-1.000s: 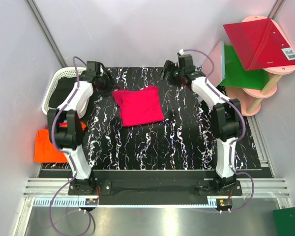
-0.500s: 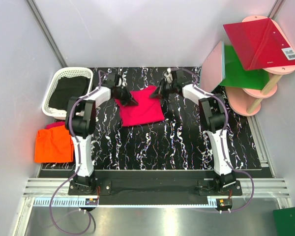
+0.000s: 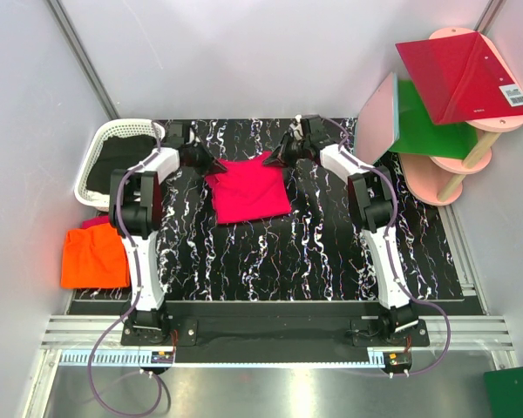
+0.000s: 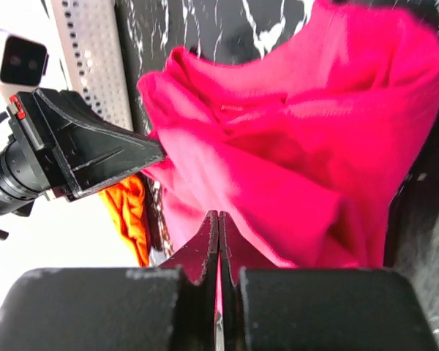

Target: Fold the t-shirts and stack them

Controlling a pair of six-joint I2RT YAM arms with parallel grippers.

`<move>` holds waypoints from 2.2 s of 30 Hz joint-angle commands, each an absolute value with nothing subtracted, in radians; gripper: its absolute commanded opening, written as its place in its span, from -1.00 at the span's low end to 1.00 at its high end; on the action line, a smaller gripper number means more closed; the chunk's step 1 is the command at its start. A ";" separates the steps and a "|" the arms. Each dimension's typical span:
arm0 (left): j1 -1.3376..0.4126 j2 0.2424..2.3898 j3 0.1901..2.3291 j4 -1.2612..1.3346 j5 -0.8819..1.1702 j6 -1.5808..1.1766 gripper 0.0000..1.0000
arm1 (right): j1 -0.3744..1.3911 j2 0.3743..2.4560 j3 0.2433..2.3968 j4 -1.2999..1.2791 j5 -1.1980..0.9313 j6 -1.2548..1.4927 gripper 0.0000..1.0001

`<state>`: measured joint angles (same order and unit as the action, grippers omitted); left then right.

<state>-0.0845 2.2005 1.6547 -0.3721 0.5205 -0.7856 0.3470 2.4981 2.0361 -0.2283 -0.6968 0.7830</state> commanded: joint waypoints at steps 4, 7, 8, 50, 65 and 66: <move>-0.040 2.286 1.742 -0.451 0.483 -0.756 -1.00 | 0.354 2.592 2.137 -0.301 -0.629 0.799 -1.00; -0.040 2.275 1.743 -0.474 0.442 -0.735 -1.00 | 0.354 2.588 2.146 -0.334 -0.597 0.782 -1.00; -0.038 2.263 1.746 -0.488 0.396 -0.729 -1.00 | 0.354 2.586 2.148 -0.350 -0.577 0.770 -1.00; -0.170 1.885 1.175 -0.512 0.227 -0.698 0.98 | 0.353 1.603 1.365 -0.551 -0.281 0.357 0.99; -0.256 2.164 1.408 -0.505 0.317 -0.752 -1.00 | 0.354 1.537 1.302 -0.558 -0.291 0.374 1.00; -0.256 2.174 1.408 -0.512 0.328 -0.744 -1.00 | 0.353 1.537 1.298 -0.561 -0.291 0.374 0.99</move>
<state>-0.2508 2.0686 1.4136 -0.4801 0.3065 -0.7788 0.3523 1.5894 1.3117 -0.5720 -0.2970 0.3660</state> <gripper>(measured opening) 0.186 0.994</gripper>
